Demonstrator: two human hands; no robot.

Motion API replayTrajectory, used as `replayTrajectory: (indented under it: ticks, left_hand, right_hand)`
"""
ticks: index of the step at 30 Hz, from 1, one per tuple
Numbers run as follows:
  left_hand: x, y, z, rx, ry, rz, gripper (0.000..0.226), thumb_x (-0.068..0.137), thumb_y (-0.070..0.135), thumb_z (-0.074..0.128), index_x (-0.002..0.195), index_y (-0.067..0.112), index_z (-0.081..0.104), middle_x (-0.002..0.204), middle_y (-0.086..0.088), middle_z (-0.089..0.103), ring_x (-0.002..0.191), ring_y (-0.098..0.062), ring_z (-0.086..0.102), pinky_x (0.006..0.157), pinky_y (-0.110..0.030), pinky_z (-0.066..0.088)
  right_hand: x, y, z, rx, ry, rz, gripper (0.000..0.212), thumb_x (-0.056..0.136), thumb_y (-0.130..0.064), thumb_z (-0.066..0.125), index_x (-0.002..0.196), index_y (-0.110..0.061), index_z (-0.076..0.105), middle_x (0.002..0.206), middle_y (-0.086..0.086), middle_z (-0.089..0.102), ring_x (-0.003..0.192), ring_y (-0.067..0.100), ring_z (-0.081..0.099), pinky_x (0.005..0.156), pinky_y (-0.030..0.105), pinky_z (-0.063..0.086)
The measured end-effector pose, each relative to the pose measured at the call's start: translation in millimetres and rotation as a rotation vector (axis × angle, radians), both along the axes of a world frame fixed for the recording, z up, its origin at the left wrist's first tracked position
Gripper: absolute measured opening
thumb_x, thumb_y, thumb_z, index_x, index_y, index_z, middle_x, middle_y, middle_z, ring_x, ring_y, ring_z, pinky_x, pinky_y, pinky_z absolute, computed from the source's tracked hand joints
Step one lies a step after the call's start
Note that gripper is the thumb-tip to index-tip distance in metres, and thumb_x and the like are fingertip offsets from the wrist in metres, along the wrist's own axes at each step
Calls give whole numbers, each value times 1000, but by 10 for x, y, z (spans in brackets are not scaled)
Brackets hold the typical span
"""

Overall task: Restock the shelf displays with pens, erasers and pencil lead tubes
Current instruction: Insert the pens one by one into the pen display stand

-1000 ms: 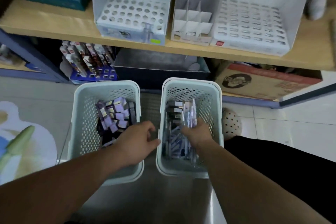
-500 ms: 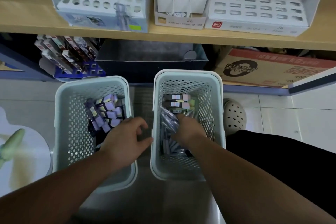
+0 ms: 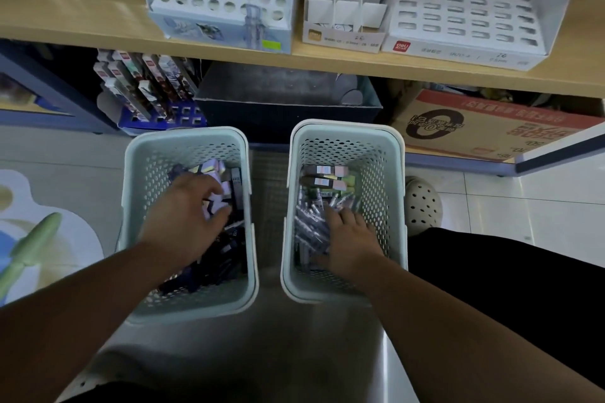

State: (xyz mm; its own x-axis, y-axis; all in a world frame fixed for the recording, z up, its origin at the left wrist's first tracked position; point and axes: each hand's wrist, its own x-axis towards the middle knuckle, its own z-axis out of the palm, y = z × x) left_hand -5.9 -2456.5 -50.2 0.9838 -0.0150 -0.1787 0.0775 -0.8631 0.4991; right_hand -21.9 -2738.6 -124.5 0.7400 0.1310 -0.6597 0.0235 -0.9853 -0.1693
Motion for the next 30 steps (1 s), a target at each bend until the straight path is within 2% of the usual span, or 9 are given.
replayTrajectory:
  ticks: [3,6,10,13,17,19,23,26,30]
  left_hand:
    - [-99,331,0,150,-74,152,30,76,15,80,103,13,67,107,-15,60,92,-40,59,79,-46,50]
    - [-266,606,-25,296,-59,254,50,74,16,81,119,9,60,122,-21,54,108,-47,50,88,-56,46]
    - [-383,878,-122,178,114,422,62,83,25,73,137,9,47,133,-18,51,116,-43,53,95,-52,46]
    - [-397,930,-176,-20,165,524,46,95,28,61,136,10,52,115,-9,63,98,-32,61,86,-39,47]
    - [-434,922,-193,-192,172,617,34,100,24,53,134,16,57,89,3,63,83,-25,58,74,-30,42]
    - [-464,948,-211,-270,184,658,30,99,24,53,127,19,62,89,2,66,79,-24,62,68,-28,43]
    - [-494,1059,-302,-432,232,736,15,95,27,61,85,18,69,74,-5,63,68,-22,54,63,-30,42]
    - [-514,1153,-385,-539,267,745,13,94,29,66,84,22,69,69,2,60,64,-20,52,66,-33,47]
    - [-520,1211,-440,-572,267,682,15,95,30,65,81,25,67,66,5,58,59,-18,50,62,-35,47]
  right_hand:
    - [-27,-29,1,60,-28,-36,103,85,-61,65,160,-25,5,162,10,24,149,33,22,121,52,24]
    - [-37,2,16,4,-51,5,89,90,-63,56,159,-23,17,161,9,30,147,32,29,119,49,30]
    - [78,126,129,-57,-145,-39,66,100,-63,31,139,-14,52,138,15,55,120,31,55,98,42,49]
    - [221,279,282,94,-414,-146,55,104,-52,29,104,-11,66,102,14,66,86,28,58,74,36,48]
    - [356,817,537,411,-686,-63,40,98,-44,46,97,-11,70,92,9,64,89,27,55,78,36,46]
    - [347,1224,616,511,-641,38,30,96,-36,54,95,-11,70,90,8,64,88,26,55,74,33,44]
    - [299,1894,465,540,-380,169,27,98,-31,58,86,-9,70,83,8,65,78,25,58,64,33,46]
    - [356,2128,122,336,-104,162,20,98,-24,58,97,-8,69,99,13,69,92,32,64,73,34,49]
    - [367,2251,-232,71,36,227,27,96,-11,54,120,-8,67,123,15,65,111,32,64,90,34,53]
